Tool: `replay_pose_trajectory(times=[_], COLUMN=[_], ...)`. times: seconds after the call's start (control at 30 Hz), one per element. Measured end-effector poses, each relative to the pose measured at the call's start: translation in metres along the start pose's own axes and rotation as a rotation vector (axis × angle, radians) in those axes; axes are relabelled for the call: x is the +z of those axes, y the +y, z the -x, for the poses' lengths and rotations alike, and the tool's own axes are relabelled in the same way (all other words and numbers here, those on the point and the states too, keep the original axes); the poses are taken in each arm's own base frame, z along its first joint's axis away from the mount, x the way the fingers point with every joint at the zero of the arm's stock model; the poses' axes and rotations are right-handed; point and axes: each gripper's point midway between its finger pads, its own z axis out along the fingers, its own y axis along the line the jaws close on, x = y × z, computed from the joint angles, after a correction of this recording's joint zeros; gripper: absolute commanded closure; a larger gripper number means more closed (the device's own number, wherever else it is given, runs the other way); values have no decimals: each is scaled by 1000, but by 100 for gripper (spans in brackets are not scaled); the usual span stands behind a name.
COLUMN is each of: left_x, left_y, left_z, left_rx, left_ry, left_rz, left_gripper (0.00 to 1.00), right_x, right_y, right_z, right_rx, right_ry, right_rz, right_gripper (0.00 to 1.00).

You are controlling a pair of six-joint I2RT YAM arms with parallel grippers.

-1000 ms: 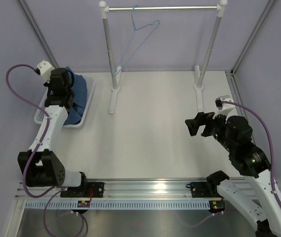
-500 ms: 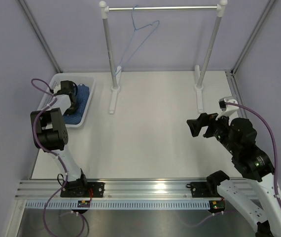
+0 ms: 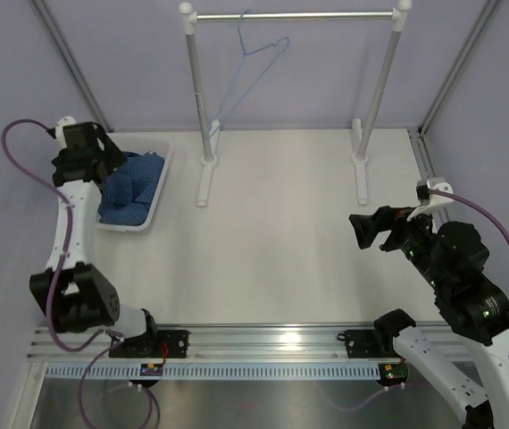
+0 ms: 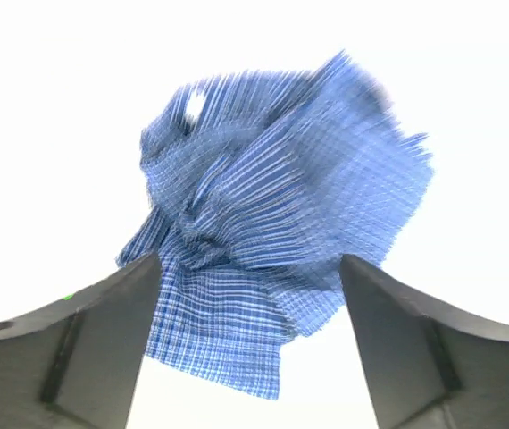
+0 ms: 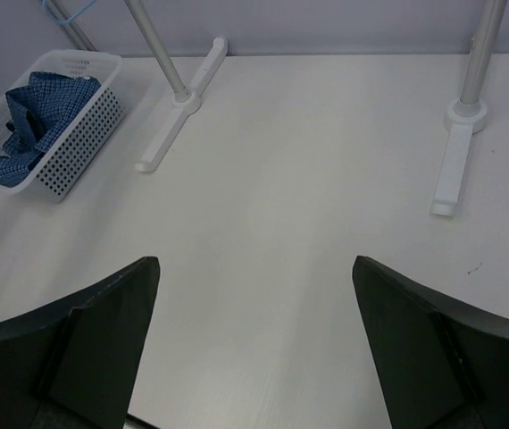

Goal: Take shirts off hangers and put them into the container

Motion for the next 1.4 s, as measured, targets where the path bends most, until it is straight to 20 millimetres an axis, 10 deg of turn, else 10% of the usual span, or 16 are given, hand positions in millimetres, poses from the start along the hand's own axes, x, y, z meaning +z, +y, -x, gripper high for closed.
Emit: replay_pose_trajectory(times=[0.13, 0.27, 0.43, 0.67, 1.4], left_x=[-95, -191, -284, -359, -343], left_y=[-16, -19, -14, 9, 52], left_z=[66, 86, 72, 23, -46], left_rx=[-35, -24, 60, 217, 200], left_ry=[-225, -388, -511, -589, -507], left_rz=[-195, -396, -603, -745, -745], left_gripper=[1, 1, 1, 1, 1], right_x=[-11, -31, -66, -91, -102], right_y=[0, 1, -1, -13, -26], right_z=[19, 45, 94, 119, 121], right_rx=[-14, -34, -70, -110, -168], right_ry=[-41, -96, -230, -320, -370], right_rz=[-9, -24, -59, -133, -189], right_gripper=[0, 1, 1, 0, 1])
